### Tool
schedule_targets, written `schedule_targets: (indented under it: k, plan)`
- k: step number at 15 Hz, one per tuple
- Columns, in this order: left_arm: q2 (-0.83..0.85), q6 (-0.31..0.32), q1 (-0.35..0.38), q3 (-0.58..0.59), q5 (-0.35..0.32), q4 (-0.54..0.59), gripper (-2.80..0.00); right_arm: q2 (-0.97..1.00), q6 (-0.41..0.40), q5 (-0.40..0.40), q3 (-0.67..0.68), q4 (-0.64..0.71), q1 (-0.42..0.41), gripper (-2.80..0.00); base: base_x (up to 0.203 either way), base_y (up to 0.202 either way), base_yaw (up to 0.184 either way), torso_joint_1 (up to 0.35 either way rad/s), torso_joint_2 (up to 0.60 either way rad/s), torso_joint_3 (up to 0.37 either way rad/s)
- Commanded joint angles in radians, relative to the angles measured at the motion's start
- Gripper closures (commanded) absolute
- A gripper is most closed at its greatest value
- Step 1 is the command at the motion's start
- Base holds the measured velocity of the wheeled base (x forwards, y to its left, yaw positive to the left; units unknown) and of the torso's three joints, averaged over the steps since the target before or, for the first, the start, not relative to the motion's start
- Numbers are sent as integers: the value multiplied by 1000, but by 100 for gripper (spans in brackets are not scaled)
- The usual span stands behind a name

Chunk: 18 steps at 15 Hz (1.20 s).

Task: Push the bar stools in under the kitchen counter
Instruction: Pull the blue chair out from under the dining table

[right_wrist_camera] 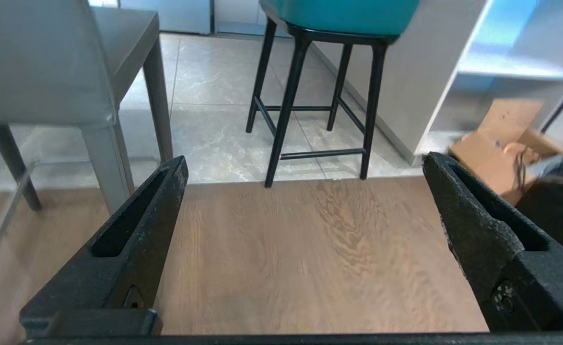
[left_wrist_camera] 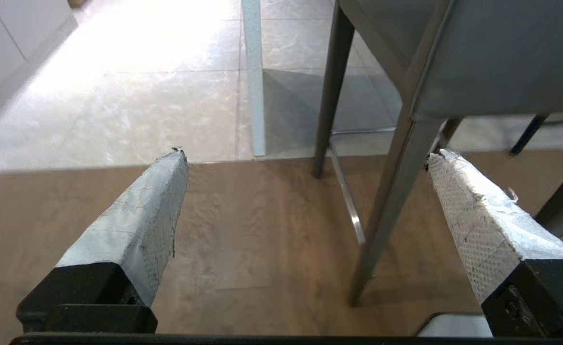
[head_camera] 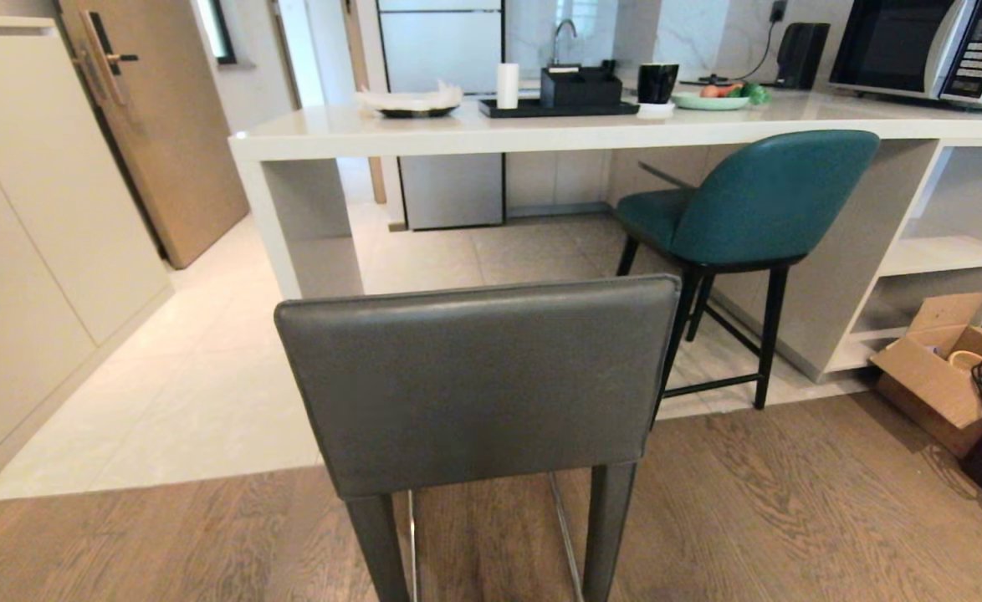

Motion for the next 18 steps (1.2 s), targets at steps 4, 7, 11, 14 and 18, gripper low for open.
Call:
schedule_targets:
  k: [4,7,11,14,18]
  plan:
    - [2,24,1,7,-7,0,-280,0,88,37,3,68,1,-280,0,0,0,0,0,0]
    - [2,-36,-1,6,1,2,-280,1,149,14,4,64,1,-280,0,0,0,0,0,0]
    - [3,-44,2,9,-1,-4,-280,0,140,15,4,68,1,-280,0,0,0,0,0,0]
    - [3,-45,2,9,-2,-4,0,0,154,19,4,66,1,0,0,0,0,0,0,0]
    - [3,-71,1,9,5,-6,0,0,189,13,4,63,1,0,0,0,0,0,0,0]
